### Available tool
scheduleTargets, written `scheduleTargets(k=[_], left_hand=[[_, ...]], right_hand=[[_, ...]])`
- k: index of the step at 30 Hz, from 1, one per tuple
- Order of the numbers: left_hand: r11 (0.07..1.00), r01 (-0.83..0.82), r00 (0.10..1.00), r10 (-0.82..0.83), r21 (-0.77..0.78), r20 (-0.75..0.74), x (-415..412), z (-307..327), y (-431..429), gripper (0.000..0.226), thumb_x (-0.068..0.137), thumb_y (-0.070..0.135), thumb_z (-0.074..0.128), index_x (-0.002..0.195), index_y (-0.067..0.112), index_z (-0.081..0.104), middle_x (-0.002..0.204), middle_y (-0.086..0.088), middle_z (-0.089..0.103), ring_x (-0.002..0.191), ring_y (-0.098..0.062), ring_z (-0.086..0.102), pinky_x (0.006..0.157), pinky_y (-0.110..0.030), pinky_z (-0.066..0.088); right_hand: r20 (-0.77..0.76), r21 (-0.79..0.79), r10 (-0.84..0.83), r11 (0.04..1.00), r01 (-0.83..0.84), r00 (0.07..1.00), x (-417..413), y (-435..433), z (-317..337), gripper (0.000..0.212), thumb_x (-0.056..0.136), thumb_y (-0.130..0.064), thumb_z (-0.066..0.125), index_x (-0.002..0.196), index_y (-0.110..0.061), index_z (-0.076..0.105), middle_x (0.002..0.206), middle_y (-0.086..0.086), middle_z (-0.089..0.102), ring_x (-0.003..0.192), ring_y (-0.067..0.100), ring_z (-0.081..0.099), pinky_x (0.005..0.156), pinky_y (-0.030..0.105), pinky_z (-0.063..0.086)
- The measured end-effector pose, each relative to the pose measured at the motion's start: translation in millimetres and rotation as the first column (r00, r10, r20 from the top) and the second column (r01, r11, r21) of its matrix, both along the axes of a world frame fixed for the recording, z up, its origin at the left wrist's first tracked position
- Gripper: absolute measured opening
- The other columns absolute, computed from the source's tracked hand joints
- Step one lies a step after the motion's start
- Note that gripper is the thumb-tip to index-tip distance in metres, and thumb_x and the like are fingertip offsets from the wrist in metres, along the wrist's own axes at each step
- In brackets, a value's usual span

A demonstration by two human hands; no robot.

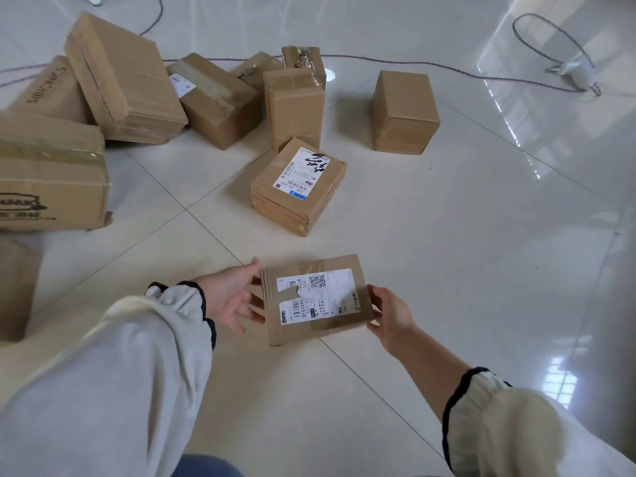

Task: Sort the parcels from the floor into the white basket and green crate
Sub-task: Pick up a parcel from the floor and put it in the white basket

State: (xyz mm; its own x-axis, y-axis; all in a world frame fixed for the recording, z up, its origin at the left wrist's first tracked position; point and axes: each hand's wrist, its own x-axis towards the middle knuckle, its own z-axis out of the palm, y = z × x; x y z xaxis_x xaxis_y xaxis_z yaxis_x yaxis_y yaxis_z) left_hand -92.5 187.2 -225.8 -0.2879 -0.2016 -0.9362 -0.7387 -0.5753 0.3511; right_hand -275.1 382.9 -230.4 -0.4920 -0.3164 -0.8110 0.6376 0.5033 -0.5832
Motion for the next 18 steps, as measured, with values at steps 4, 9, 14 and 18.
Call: scheduleTargets(k=[4, 9, 14, 18], left_hand=[[0.986, -0.132, 0.989, 0.124, -0.098, -0.080, -10.6, -0.6, -7.3, 0.068, 0.091, 0.068, 0.026, 0.135, 0.020, 0.044, 0.136, -0.014, 0.050, 0.117, -0.038, 0.051, 0.107, -0.055, 0.029], [0.874, -0.278, 0.960, 0.263, -0.398, -0.092, -18.2, -0.4, -14.3, 0.049, 0.096, 0.053, 0.037, 0.121, 0.016, 0.054, 0.123, -0.007, 0.057, 0.108, -0.026, 0.051, 0.098, -0.042, 0.035], [0.988, -0.153, 0.980, 0.156, -0.036, 0.121, 10.6, 0.7, -3.3, 0.064, 0.096, 0.051, 0.033, 0.138, 0.002, 0.037, 0.116, -0.025, 0.057, 0.096, -0.041, 0.060, 0.080, -0.051, 0.041], [0.949, -0.315, 0.949, 0.315, -0.035, -0.002, -0.5, 0.9, -4.4, 0.068, 0.095, 0.058, 0.032, 0.136, 0.005, 0.041, 0.127, -0.021, 0.056, 0.097, -0.034, 0.058, 0.099, -0.057, 0.033]], right_hand=[[-0.030, 0.261, 0.237, 0.940, -0.221, 0.971, -0.7, 6.1, 1.4, 0.034, 0.097, -0.033, 0.032, 0.103, -0.010, 0.056, 0.082, 0.006, 0.069, 0.064, 0.027, 0.065, 0.062, 0.028, 0.035], [0.069, 0.497, 0.338, 0.804, -0.326, 0.939, -7.4, 19.9, -1.7, 0.055, 0.098, -0.046, 0.022, 0.104, -0.005, 0.058, 0.090, 0.011, 0.070, 0.067, 0.031, 0.064, 0.062, 0.029, 0.038], [-0.109, 0.257, 0.267, 0.938, -0.232, 0.958, -1.9, 2.4, -2.7, 0.041, 0.098, -0.039, 0.033, 0.106, -0.011, 0.063, 0.092, 0.002, 0.064, 0.081, 0.023, 0.055, 0.075, 0.032, 0.040], [0.054, 0.296, 0.515, 0.810, -0.506, 0.856, 13.2, -8.1, 4.7, 0.053, 0.098, -0.049, 0.025, 0.097, -0.014, 0.066, 0.083, 0.002, 0.069, 0.074, 0.024, 0.059, 0.068, 0.030, 0.036]])
